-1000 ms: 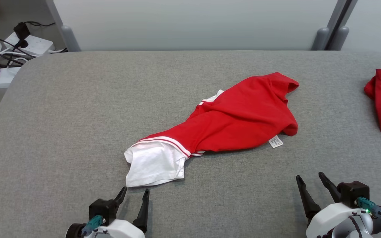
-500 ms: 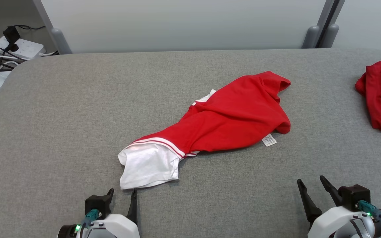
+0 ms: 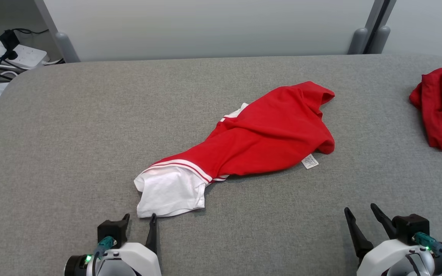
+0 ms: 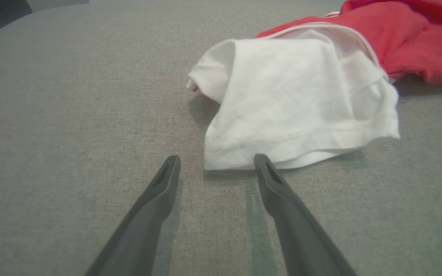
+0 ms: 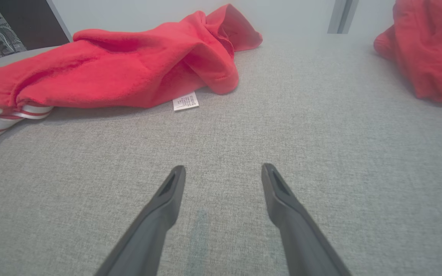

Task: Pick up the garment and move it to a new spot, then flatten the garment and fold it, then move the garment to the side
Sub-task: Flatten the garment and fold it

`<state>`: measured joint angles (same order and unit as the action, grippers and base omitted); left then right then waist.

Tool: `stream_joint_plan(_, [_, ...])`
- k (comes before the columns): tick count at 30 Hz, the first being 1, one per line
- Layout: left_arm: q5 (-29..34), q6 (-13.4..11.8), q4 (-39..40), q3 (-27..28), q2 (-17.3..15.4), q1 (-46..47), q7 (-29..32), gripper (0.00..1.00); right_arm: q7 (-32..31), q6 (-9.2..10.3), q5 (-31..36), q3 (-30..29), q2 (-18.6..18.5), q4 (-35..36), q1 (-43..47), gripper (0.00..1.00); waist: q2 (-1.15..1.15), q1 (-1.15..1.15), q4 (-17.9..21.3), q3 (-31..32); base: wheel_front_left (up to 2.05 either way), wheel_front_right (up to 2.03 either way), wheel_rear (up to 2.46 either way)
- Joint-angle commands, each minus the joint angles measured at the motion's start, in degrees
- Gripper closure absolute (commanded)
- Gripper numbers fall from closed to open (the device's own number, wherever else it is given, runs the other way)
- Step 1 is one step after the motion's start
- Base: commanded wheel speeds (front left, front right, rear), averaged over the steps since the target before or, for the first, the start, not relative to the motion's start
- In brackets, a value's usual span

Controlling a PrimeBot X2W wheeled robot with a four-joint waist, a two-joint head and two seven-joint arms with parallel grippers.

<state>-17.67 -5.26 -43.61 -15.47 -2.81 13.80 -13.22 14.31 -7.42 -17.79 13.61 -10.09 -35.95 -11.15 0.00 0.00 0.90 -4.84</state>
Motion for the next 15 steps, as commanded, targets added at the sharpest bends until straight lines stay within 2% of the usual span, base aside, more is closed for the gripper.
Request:
stream_joint_plan(1, [-0.1, 0.2, 0.3, 1.6, -1.0, 2.9, -0.8, 0.00, 0.7, -0.07, -0.5, 1.3, -1.0, 1.5, -0.8, 0.00, 0.00, 0.00, 0.2, 0.0, 0.00, 0.00, 0.00])
stream_joint_plan(7, [-0.4, 0.9, -1.6, 1.3, -1.1, 4.4, -1.0, 0.00, 0.7, -0.07, -0.8, 1.5, -1.4, 1.6, -0.9, 0.00, 0.00, 0.00, 0.5, -0.2, 0.00, 0.00, 0.00])
stream_joint_plan(8, [-0.5, 1.1, -1.9, 1.3, -1.1, 4.7, -1.1, 0.05, 0.7, -0.07, -0.9, 1.5, -1.5, 1.6, -0.9, 0.00, 0.00, 0.00, 0.6, -0.2, 0.00, 0.00, 0.00])
stream_joint_plan(9, [-0.5, 1.4, -2.2, 1.2, -1.1, 4.9, -1.1, 0.22, 0.7, -0.07, -0.9, 1.6, -1.6, 1.6, -0.9, 0.00, 0.00, 0.00, 0.7, -0.2, 0.00, 0.00, 0.00])
stream_joint_plan(10, [-0.6, 1.7, -2.6, 1.2, -1.1, 5.2, -1.2, 0.51, 0.7, -0.07, -0.9, 1.6, -1.7, 1.6, -1.0, 0.00, 0.00, 0.00, 0.7, -0.2, 0.00, 0.00, 0.00])
stream_joint_plan(11, [-0.8, 1.8, -3.0, 1.1, -1.1, 5.4, -1.2, 0.60, 0.7, -0.07, -0.9, 1.7, -1.7, 1.5, -1.0, 0.00, 0.00, 0.00, 0.8, -0.2, 0.00, 0.00, 0.00])
stream_joint_plan(12, [-0.8, 2.1, -3.4, 1.1, -1.1, 5.6, -1.2, 0.74, 0.7, -0.07, -1.0, 1.7, -1.8, 1.5, -1.1, 0.00, 0.00, 0.00, 0.9, -0.1, 0.00, 0.00, 0.00])
stream_joint_plan(13, [-0.8, 2.4, -3.7, 0.9, -1.1, 5.9, -1.3, 0.94, 0.7, -0.07, -1.0, 1.8, -1.9, 1.5, -1.1, 0.00, 0.00, 0.00, 0.9, -0.1, 0.00, 0.00, 0.00])
stream_joint_plan(14, [-0.9, 2.7, -4.1, 0.8, -1.1, 6.1, -1.3, 1.00, 0.7, -0.07, -1.1, 1.8, -1.9, 1.5, -1.1, 0.00, 0.00, 0.00, 0.9, -0.1, 0.00, 0.00, 0.00])
stream_joint_plan(15, [-0.9, 2.9, -4.4, 0.7, -1.1, 6.2, -1.4, 1.00, 0.7, -0.07, -1.1, 1.8, -2.0, 1.5, -1.1, 0.00, 0.00, 0.00, 0.9, 0.0, 0.00, 0.00, 0.00])
